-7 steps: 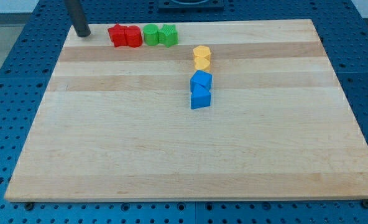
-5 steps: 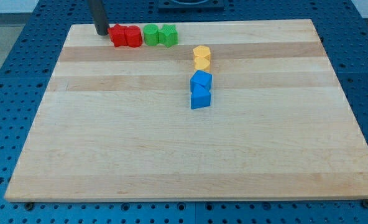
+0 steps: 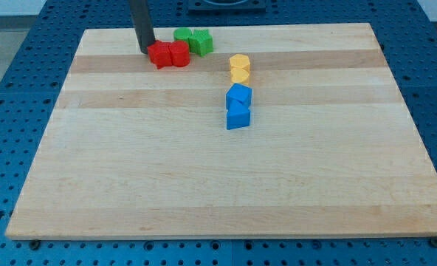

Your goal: Move the red blocks in between the yellow blocks

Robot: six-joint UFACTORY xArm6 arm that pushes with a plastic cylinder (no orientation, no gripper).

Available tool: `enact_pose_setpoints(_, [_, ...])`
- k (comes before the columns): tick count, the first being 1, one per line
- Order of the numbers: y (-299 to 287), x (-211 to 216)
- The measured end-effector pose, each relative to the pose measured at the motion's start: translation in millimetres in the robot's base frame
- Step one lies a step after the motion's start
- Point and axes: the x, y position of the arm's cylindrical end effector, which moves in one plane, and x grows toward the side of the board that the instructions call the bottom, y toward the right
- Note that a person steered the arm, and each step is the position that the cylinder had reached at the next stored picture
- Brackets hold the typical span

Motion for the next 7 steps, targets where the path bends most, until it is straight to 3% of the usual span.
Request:
enact_pose_setpoints(5, [63,4])
enact_pose_setpoints(7, [22,6])
